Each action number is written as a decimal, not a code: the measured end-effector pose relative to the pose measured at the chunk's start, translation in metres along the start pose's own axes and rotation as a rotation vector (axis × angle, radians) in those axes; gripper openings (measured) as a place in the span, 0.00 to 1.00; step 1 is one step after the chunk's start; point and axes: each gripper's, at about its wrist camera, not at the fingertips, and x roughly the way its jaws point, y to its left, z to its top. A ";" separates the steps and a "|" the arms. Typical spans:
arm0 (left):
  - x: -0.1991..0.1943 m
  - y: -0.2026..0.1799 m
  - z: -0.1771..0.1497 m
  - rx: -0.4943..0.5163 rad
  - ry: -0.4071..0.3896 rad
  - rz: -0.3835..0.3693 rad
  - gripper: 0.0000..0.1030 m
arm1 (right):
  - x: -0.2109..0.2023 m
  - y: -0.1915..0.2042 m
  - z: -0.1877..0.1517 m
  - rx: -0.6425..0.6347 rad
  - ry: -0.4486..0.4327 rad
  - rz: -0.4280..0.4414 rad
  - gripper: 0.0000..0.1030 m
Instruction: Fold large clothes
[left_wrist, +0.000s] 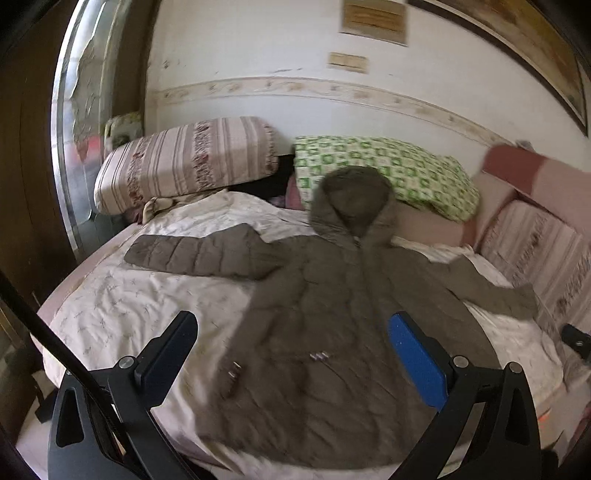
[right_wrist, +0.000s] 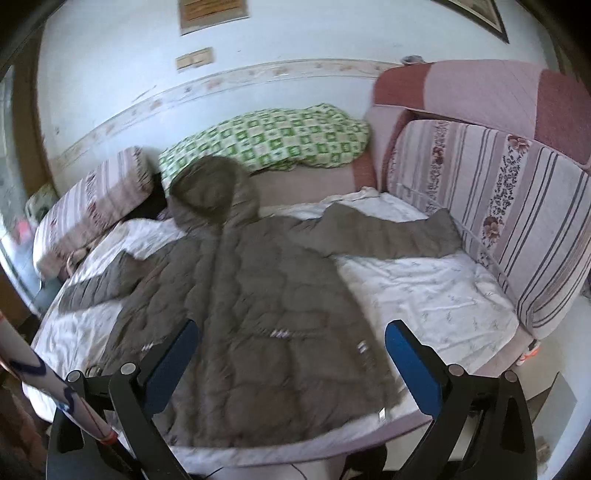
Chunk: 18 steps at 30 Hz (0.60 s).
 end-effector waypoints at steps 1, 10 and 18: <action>-0.004 -0.011 -0.010 0.013 -0.002 -0.002 1.00 | 0.000 0.004 -0.007 -0.002 -0.001 0.015 1.00; 0.004 -0.034 -0.041 0.053 0.046 -0.012 1.00 | -0.002 0.042 -0.047 -0.094 0.026 0.007 1.00; 0.006 -0.021 -0.044 0.037 0.072 -0.015 1.00 | 0.007 0.046 -0.048 -0.099 0.051 -0.003 1.00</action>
